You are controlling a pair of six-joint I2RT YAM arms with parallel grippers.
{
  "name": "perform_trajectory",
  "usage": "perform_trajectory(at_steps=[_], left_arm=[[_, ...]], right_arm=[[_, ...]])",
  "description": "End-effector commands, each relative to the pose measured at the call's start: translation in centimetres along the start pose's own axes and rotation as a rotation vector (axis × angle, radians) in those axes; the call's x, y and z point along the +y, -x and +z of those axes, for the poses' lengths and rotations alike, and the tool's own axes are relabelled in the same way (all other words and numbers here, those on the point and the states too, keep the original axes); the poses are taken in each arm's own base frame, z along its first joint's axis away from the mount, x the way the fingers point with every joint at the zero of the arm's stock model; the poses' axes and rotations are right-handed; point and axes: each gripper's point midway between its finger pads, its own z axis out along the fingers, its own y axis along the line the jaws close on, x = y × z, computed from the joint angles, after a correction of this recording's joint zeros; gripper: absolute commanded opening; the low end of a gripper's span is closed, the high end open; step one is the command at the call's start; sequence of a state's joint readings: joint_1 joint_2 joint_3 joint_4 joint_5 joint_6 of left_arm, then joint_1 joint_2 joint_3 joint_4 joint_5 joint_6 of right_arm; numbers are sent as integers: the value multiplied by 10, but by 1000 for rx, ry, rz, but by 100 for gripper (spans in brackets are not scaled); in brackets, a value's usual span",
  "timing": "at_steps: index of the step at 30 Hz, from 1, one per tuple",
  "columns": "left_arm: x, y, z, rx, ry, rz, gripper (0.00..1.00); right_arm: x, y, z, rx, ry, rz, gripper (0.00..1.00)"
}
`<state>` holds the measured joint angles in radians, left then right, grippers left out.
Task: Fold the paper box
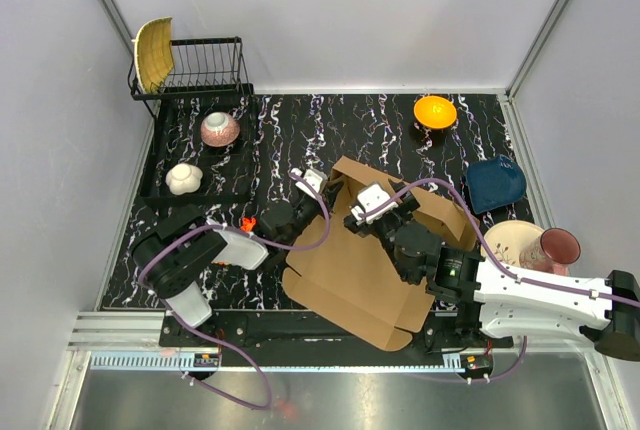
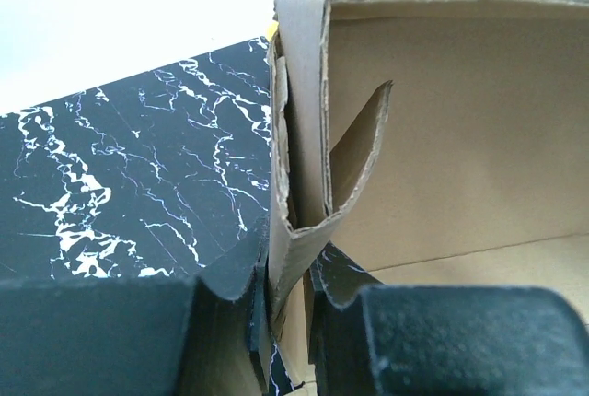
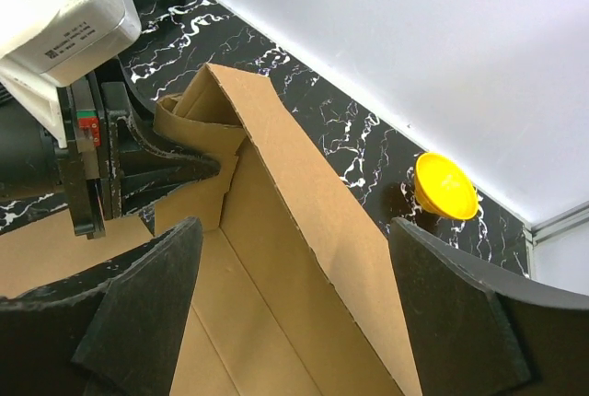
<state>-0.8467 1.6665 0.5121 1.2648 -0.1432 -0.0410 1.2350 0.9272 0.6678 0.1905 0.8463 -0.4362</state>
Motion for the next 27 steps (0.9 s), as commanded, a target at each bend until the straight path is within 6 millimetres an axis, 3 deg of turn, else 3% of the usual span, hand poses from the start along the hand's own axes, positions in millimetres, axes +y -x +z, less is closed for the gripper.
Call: perform_trajectory(at_steps=[1,13,18,21,25,27], left_arm=[[-2,32,-3,-91,8,-12,0],[0,18,-13,-7,41,13,1],[6,9,-14,24,79,20,1],[9,7,-14,29,100,18,2],[10,4,-16,30,117,16,2],[9,3,-17,27,117,14,3]], right_arm=[[-10,29,-2,-63,-28,142,88],[-8,69,-1,-165,29,254,85],[-17,81,-3,-181,3,315,83],[-23,73,9,-119,-80,321,76],[-17,56,35,-40,-94,370,50],[-20,45,48,-16,-95,441,44]])
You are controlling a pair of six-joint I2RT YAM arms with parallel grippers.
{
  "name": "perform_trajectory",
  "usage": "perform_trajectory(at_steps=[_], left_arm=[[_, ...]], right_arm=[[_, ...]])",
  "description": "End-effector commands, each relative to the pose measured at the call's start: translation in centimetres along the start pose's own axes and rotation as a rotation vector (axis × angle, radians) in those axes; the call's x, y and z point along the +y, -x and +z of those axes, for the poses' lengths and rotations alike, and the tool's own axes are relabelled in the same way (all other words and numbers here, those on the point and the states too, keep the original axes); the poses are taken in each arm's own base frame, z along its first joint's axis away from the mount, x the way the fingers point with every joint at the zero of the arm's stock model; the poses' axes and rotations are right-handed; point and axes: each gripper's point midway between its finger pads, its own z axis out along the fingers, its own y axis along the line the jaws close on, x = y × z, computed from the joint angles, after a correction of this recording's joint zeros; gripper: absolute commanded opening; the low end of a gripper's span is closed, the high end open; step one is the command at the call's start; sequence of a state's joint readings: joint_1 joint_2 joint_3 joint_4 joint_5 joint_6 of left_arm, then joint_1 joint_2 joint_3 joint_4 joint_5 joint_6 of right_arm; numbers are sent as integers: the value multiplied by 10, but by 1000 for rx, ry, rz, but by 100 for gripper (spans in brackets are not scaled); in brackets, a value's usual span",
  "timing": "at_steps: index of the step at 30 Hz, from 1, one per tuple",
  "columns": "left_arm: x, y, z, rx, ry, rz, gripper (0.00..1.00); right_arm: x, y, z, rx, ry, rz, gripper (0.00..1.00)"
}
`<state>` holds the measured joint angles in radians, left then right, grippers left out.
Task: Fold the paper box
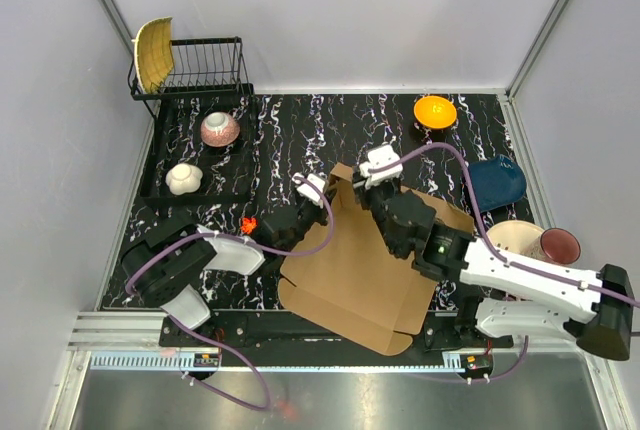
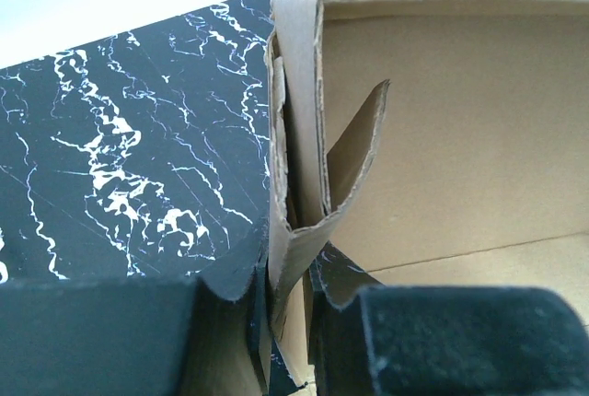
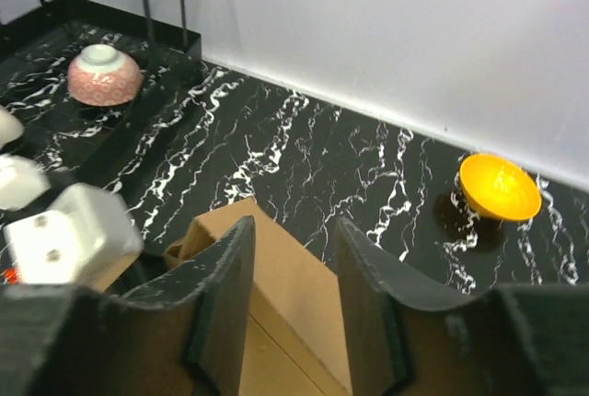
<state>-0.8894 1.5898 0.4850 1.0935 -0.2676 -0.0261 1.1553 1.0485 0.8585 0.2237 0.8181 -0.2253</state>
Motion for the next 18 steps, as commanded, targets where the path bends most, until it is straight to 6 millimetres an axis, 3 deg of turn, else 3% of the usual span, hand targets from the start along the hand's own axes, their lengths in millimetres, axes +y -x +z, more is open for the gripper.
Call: perform_trajectory(at_steps=[1,2,6,10,18], left_arm=[[3,21,-2,-87,33,-29,3],[3,20,-2,-87,32,-29,3],[2,15,-3,-81,29,-27,4],[-1,14,-1,-79,23,-30,4],[0,14,-4,-83,30,-30,7]], right_arm=[[-7,-13,25,52,-35,160,43],[-12,-17,33,60,-49,179,41],[6,-27,52,79,-4,170,41],[26,-54,68,133,43,160,40],[44,-104,65,229,82,164,36]])
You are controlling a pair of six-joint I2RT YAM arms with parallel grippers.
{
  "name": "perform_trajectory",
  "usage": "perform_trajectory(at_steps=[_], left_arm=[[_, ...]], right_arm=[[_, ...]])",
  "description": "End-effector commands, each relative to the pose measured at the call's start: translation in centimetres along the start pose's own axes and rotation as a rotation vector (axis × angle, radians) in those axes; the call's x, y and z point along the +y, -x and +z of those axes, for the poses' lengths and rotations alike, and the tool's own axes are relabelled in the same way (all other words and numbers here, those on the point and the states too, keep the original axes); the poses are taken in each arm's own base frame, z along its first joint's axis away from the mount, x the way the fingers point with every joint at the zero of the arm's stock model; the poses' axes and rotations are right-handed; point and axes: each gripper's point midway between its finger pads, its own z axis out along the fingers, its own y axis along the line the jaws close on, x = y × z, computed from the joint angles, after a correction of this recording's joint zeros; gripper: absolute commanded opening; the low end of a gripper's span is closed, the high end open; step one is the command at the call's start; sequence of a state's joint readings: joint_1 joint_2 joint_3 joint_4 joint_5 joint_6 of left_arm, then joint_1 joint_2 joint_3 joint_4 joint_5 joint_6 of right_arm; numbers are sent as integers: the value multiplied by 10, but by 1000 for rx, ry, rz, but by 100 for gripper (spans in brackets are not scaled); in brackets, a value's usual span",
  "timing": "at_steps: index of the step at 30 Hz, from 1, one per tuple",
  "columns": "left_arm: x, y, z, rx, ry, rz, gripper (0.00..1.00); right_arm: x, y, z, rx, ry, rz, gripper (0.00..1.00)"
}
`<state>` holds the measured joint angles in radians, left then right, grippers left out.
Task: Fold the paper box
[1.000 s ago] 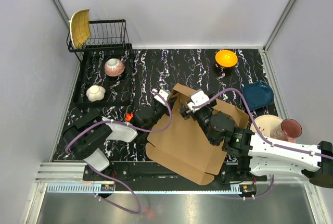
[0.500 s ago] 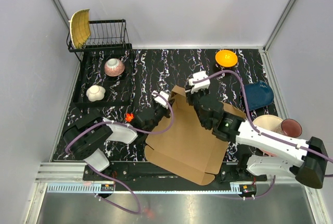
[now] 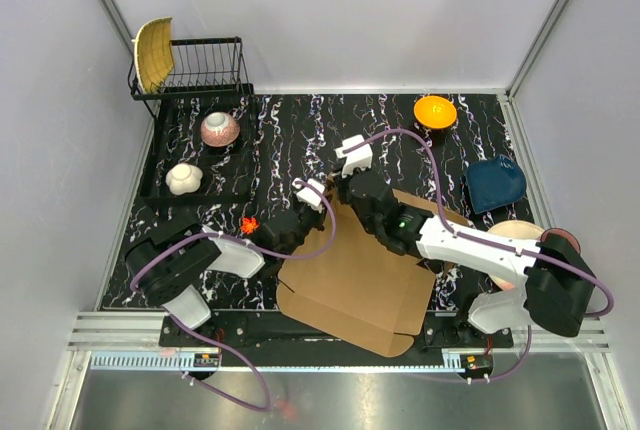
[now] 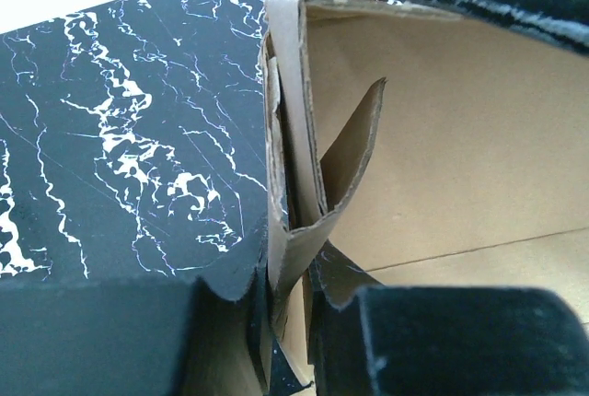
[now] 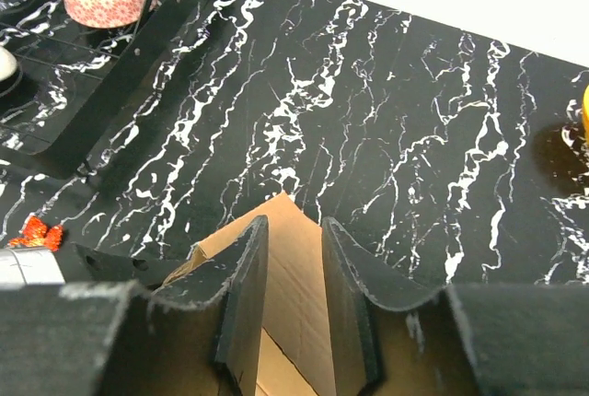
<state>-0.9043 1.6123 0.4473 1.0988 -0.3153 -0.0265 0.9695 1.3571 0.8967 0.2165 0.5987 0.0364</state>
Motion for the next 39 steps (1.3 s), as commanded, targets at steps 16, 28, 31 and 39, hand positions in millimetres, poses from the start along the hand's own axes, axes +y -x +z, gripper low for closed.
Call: perform_trajectory(at_steps=[16,28,31,39], left_arm=[[-2,52,-2,-167,14,-70,53],[-5,38,4,-151,8,-32,2],[-10,37,9,-157,0,-38,0],[-21,29,11,-162,-15,-69,54]], right_arm=[[8,-73,-1,121,44,45,32],[1,-74,-11,131,35,47,33],[0,-69,-12,125,38,51,33],[-4,-72,-14,135,27,44,34]])
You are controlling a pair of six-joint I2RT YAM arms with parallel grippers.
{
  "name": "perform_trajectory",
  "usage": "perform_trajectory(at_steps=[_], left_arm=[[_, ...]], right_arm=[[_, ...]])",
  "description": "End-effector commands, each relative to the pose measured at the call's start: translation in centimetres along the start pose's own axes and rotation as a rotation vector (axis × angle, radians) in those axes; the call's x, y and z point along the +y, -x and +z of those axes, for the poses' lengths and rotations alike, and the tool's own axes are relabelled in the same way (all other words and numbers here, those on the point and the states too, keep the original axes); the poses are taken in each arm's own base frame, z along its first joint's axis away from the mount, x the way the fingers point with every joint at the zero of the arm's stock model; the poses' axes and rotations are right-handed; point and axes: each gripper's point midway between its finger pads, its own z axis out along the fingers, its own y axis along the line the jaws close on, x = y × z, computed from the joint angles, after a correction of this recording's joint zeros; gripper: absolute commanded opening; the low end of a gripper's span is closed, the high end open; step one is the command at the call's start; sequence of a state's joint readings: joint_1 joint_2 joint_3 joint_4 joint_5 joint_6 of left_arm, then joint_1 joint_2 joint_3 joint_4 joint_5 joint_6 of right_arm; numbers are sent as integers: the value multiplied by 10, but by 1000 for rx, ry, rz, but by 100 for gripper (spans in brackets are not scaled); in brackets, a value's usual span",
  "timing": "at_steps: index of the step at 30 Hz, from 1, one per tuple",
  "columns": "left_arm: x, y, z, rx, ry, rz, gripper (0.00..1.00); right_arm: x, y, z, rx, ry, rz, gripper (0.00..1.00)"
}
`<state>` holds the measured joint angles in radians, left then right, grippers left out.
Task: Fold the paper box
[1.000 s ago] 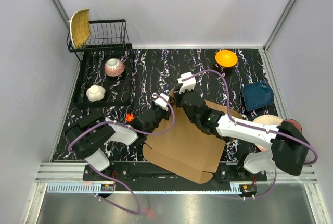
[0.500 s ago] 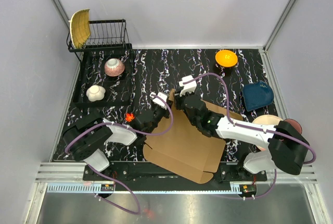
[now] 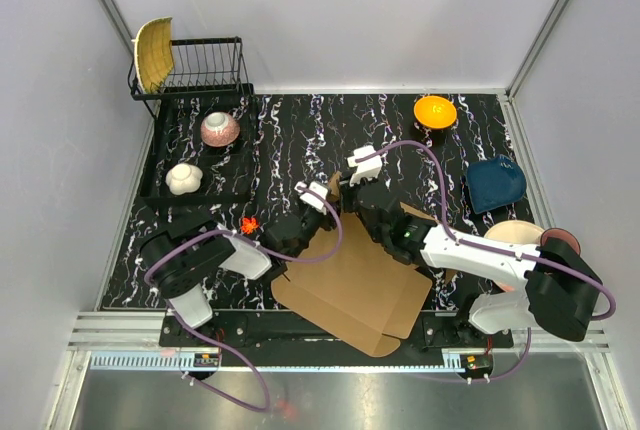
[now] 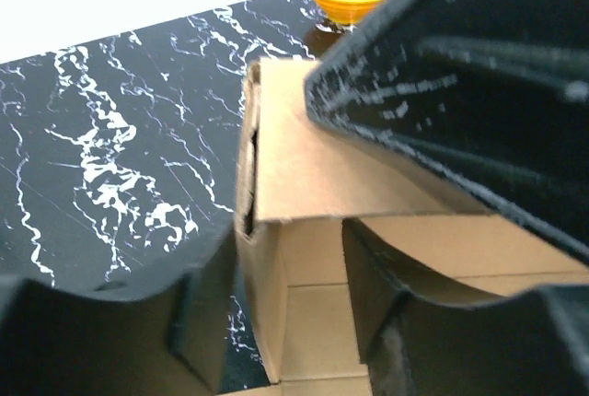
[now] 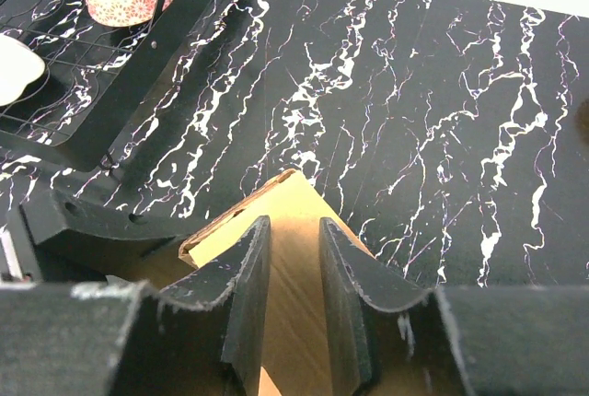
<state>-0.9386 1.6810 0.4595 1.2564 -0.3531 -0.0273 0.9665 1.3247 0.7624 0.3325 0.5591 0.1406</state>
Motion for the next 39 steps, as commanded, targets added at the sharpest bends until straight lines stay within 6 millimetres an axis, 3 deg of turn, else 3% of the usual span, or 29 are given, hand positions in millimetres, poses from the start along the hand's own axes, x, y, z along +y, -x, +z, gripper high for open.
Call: perform_trajectory(at_steps=[1,4,5,7,11,19,23,25,29,32,36,39], left_arm=[[-9,9,6,-56,-13,-33,55],[-13,3,8,-48,-20,-29,49],[-15,3,10,-48,-22,-25,44],[-14,-2,11,-38,-7,-3,21],[-12,-7,12,-35,16,5,1],[-8,-7,8,-24,45,9,0],[3,-22,1,104,99,52,0],[8,-18,-2,122,132,33,0],[22,-30,-15,222,202,46,0],[30,-33,-24,255,237,42,0],[49,-32,-38,243,336,32,0],[59,-37,-45,265,392,41,0]], right_arm=[[-11,-45,-9,142,-17,-66,34],[-12,-46,-9,144,-18,-66,34],[-11,-47,-9,146,-15,-66,34],[-12,-47,-10,145,-17,-65,34],[-11,-46,-11,142,-10,-65,34],[-7,-28,-12,121,1,-44,39],[-5,10,-11,66,-16,-28,62],[-8,23,-11,52,-43,-36,64],[-10,60,-13,-7,-76,-20,67],[-17,73,-14,-25,-104,-12,67],[-28,70,-16,-23,-128,2,66],[-31,53,-15,9,-124,7,65]])
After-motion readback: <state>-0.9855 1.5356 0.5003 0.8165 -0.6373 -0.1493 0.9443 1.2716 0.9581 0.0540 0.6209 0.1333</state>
